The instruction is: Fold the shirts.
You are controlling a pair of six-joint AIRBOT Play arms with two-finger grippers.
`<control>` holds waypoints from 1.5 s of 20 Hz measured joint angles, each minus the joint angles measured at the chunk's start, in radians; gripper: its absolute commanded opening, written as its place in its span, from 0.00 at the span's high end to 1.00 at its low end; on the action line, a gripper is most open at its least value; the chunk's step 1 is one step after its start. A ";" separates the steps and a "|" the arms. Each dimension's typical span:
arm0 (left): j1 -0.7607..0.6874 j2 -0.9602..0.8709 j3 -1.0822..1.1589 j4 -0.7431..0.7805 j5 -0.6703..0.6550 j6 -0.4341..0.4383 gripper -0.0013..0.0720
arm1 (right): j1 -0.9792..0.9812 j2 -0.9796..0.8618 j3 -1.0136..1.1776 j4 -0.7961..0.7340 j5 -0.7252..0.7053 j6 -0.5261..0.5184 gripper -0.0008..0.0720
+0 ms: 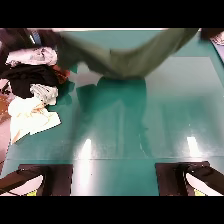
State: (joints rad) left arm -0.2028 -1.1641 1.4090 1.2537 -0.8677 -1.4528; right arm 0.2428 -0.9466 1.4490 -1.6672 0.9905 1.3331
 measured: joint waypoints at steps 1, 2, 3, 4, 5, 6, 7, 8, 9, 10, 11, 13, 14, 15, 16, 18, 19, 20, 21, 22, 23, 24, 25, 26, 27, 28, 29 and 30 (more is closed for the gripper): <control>0.000 0.006 -0.106 -0.001 -0.023 -0.002 0.95 | 0.017 0.053 -0.137 0.000 0.013 0.047 0.96; -0.001 0.013 -0.201 -0.006 -0.036 -0.013 0.95 | 0.029 0.102 -0.255 0.000 0.029 0.101 0.96; -0.002 0.017 -0.296 -0.014 -0.061 -0.024 0.95 | 0.036 0.147 -0.357 0.000 0.053 0.158 0.96; -0.002 0.021 -0.371 -0.025 -0.088 -0.033 0.95 | 0.043 0.193 -0.448 0.000 0.086 0.216 0.96; -0.002 0.030 -0.436 -0.037 -0.117 -0.041 0.95 | 0.048 0.235 -0.510 -0.001 0.127 0.266 0.96; -0.002 0.040 -0.488 -0.048 -0.149 -0.046 0.95 | 0.051 0.278 -0.557 -0.001 0.178 0.315 0.96; -0.002 0.053 -0.522 -0.058 -0.182 -0.050 0.95 | 0.054 0.318 -0.590 -0.001 0.234 0.360 0.96; -0.002 0.068 -0.547 -0.066 -0.209 -0.054 0.95 | 0.055 0.351 -0.611 -0.001 0.283 0.393 0.96; -0.002 0.083 -0.568 -0.070 -0.243 -0.057 0.95 | 0.055 0.383 -0.628 -0.002 0.335 0.421 0.96; -0.002 0.098 -0.584 -0.074 -0.273 -0.059 0.95 | 0.056 0.407 -0.639 -0.004 0.383 0.444 0.95; -0.002 0.112 -0.597 -0.075 -0.296 -0.061 0.95 | 0.058 0.429 -0.648 -0.004 0.434 0.462 0.95; -0.002 0.139 -0.621 -0.065 -0.345 -0.066 0.77 | 0.058 0.459 -0.658 -0.007 0.515 0.486 0.93; -0.002 0.155 -0.631 -0.060 -0.359 -0.069 0.45 | 0.058 0.473 -0.661 -0.008 0.548 0.493 0.80; -0.002 0.172 -0.637 -0.058 -0.367 -0.071 0.22 | 0.058 0.484 -0.664 -0.008 0.571 0.499 0.59; -0.002 0.197 -0.642 -0.057 -0.372 -0.075 0.06 | 0.058 0.491 -0.665 -0.008 0.591 0.502 0.44; -0.002 0.261 -0.647 -0.055 -0.393 -0.085 0.06 | 0.058 0.501 -0.667 -0.008 0.632 0.507 0.39; -0.002 0.297 -0.646 -0.054 -0.402 -0.093 0.06 | 0.058 0.504 -0.667 -0.008 0.651 0.507 0.39; -0.002 0.337 -0.639 -0.052 -0.412 -0.105 0.06 | 0.058 0.506 -0.663 -0.008 0.661 0.504 0.39; -0.002 0.372 -0.629 -0.051 -0.415 -0.117 0.06 | 0.058 0.508 -0.653 -0.009 0.662 0.495 0.39; -0.002 0.402 -0.612 -0.050 -0.406 -0.137 0.06 | 0.059 0.509 -0.639 -0.010 0.648 0.484 0.39; -0.002 0.421 -0.593 -0.048 -0.379 -0.161 0.06 | 0.059 0.510 -0.621 -0.010 0.606 0.469 0.39; -0.002 0.430 -0.570 -0.042 -0.339 -0.187 0.06 | 0.059 0.510 -0.605 -0.011 0.549 0.456 0.39; -0.002 0.425 -0.548 -0.039 -0.296 -0.206 0.06 | 0.059 0.511 -0.593 -0.014 0.470 0.440 0.39; -0.002 0.404 -0.523 -0.039 -0.243 -0.223 0.06 | 0.059 0.510 -0.587 -0.022 0.374 0.430 0.39; -0.002 0.370 -0.498 -0.040 -0.208 -0.231 0.06 | 0.060 0.508 -0.587 -0.034 0.285 0.420 0.39; -0.002 0.316 -0.467 -0.048 -0.170 -0.235 0.06 | 0.058 0.499 -0.589 -0.046 0.197 0.415 0.39; -0.002 0.253 -0.431 -0.059 -0.152 -0.232 0.06 | 0.052 0.483 -0.592 -0.056 0.121 0.412 0.39; 0.001 0.187 -0.394 -0.077 -0.134 -0.220 0.06 | 0.042 0.463 -0.592 -0.060 0.070 0.411 0.39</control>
State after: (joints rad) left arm -0.2020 -0.9771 1.0145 1.1763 -1.0019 -1.6730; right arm 0.2848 -0.4839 0.8570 -1.7271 1.0607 1.7443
